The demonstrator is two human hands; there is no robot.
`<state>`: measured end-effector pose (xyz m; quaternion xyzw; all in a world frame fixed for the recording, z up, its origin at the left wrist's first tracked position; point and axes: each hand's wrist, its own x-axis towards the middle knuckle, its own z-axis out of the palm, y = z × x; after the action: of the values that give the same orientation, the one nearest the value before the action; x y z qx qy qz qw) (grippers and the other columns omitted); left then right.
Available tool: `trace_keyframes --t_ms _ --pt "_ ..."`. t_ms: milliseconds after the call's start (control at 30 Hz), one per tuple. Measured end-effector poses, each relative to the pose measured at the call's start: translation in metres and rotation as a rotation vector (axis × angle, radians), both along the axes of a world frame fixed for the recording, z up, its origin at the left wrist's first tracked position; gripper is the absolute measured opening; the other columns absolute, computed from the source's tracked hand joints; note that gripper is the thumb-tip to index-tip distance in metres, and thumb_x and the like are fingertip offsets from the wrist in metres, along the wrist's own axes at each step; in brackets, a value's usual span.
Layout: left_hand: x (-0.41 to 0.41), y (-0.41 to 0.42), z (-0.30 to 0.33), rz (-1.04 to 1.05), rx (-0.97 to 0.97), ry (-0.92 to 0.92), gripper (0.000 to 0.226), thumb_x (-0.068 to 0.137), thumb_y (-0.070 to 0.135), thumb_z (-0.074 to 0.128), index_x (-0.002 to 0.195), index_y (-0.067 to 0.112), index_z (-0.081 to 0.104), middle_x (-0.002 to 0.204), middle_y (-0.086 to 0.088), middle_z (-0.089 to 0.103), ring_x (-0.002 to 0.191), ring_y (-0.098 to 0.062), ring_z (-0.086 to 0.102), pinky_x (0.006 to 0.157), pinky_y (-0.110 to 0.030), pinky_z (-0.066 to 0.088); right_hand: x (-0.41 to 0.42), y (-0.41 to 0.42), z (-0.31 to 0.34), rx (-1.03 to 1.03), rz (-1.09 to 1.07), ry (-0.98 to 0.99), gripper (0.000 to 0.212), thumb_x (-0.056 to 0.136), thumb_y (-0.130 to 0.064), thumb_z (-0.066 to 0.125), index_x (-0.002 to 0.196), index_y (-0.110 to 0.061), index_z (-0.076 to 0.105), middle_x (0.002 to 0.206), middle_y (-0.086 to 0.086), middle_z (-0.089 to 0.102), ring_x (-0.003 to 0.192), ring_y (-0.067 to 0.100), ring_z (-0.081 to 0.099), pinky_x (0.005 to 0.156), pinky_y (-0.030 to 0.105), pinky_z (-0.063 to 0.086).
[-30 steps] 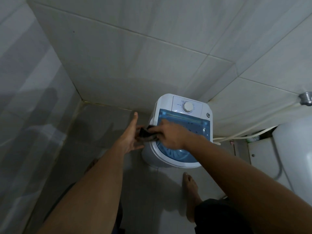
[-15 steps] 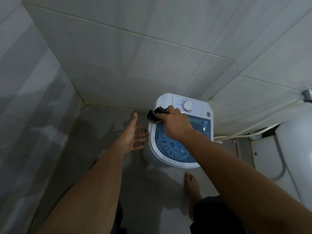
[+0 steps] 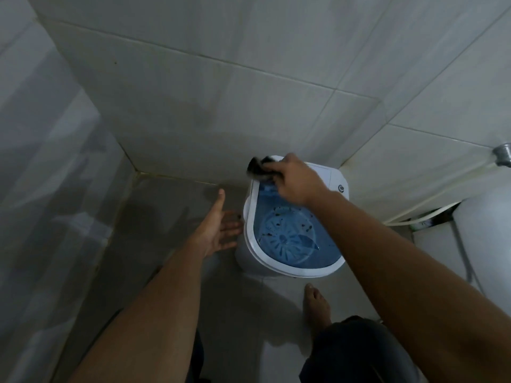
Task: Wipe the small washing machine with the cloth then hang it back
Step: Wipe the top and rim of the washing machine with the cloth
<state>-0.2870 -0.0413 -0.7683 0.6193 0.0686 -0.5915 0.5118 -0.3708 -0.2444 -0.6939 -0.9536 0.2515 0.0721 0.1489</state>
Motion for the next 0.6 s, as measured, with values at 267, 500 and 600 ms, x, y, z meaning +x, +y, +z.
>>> trace_keyframes --t_ms 267,500,600 --pt "0.003 -0.002 0.002 0.005 0.01 0.01 0.092 0.079 0.091 0.03 0.136 0.024 0.058 0.121 -0.005 0.069 0.11 -0.022 0.066 0.094 -0.044 0.052 -0.013 0.038 -0.025 -0.178 0.105 0.098 0.06 0.089 -0.015 0.054 0.144 -0.038 0.047 0.125 0.013 0.046 0.109 0.036 0.049 0.087 0.048 0.044" --pt "-0.002 0.0 0.006 0.005 -0.008 0.002 0.096 0.076 0.093 0.032 0.136 0.023 0.059 0.131 -0.004 0.067 0.118 -0.024 0.063 0.099 -0.047 0.05 -0.062 0.074 -0.025 -0.202 0.376 0.096 0.056 0.091 -0.018 0.056 0.144 -0.036 0.049 0.127 0.014 0.05 0.108 0.036 0.05 0.088 0.048 0.042" --pt "-0.003 -0.001 0.01 -0.018 -0.007 -0.01 0.092 0.074 0.094 0.032 0.129 0.026 0.061 0.126 -0.005 0.069 0.116 -0.025 0.065 0.097 -0.046 0.051 -0.08 0.075 -0.019 -0.205 0.553 0.143 0.05 0.091 -0.026 0.061 0.139 -0.039 0.053 0.121 0.011 0.051 0.104 0.033 0.052 0.087 0.049 0.044"
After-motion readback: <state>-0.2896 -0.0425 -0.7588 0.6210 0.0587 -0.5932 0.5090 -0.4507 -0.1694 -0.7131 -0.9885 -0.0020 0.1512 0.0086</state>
